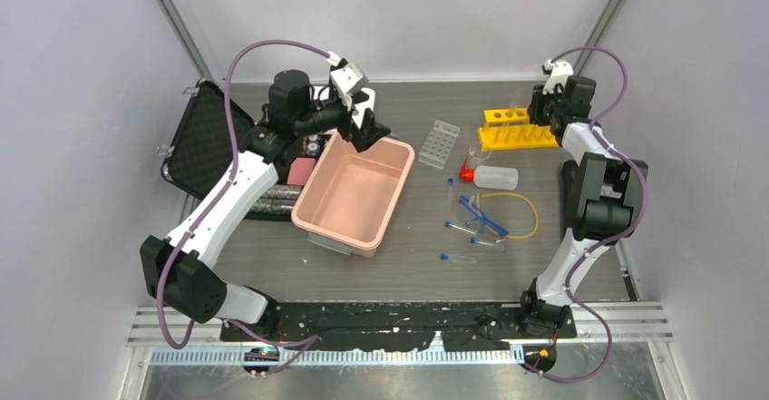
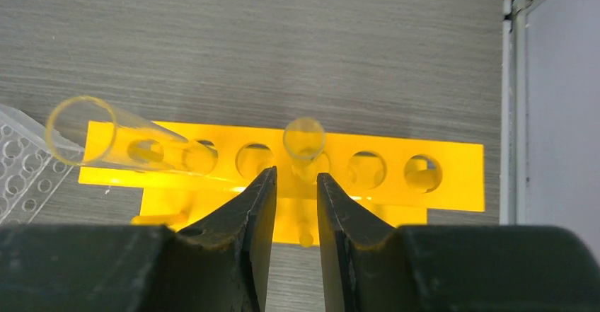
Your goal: Organize the chemistry lab equipment
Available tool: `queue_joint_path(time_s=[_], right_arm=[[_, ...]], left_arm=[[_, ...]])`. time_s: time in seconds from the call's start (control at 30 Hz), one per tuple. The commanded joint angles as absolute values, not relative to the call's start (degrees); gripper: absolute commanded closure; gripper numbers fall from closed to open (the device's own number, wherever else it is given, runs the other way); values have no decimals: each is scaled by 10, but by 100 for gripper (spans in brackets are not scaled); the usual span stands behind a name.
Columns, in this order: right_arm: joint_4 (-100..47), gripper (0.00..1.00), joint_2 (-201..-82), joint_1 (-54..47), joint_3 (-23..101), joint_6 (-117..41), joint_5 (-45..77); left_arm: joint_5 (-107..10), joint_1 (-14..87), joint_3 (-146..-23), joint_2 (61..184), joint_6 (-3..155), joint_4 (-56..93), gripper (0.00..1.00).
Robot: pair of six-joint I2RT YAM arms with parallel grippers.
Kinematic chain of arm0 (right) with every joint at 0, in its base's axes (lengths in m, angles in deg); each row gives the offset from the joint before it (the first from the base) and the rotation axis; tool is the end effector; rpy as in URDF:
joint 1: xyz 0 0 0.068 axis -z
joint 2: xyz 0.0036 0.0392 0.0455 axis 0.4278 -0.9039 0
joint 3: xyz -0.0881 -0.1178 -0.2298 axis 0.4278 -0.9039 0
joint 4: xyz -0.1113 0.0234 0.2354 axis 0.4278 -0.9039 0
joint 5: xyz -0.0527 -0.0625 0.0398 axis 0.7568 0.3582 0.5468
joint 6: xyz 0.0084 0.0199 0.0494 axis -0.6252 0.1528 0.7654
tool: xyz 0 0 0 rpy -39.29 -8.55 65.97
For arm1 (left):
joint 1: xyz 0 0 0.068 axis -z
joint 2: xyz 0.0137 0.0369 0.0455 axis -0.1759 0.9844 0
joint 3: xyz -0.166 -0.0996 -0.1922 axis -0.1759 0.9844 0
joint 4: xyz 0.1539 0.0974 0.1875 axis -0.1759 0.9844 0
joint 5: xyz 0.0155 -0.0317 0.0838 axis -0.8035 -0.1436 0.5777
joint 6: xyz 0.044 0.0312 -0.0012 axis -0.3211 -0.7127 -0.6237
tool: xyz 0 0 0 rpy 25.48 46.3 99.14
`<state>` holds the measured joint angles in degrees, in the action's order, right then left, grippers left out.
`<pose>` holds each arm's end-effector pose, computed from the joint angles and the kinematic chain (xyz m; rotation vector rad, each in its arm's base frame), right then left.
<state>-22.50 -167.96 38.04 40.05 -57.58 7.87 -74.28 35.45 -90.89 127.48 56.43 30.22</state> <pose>0.4283 -0.0866 0.2426 -0.1748 2.0191 0.0062 0.2860 -0.1575 0.4023 0.9221 1.5519 -0.7415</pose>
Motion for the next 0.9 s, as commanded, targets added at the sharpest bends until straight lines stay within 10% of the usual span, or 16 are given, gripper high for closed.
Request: queue_joint_path(time_s=[0.0,0.63,0.87], right_arm=[[-245,66,-1687,377,423,-575,85],[-385,9,-1583,388,496,-587,67],[-476,2,-1532,388,526,-615,20]], left_arm=[[-748,354,-933,1277,553,300,1],[-718,352,-934,1272,553,324,1],[-686,349,-1028,1320,555,461,1]])
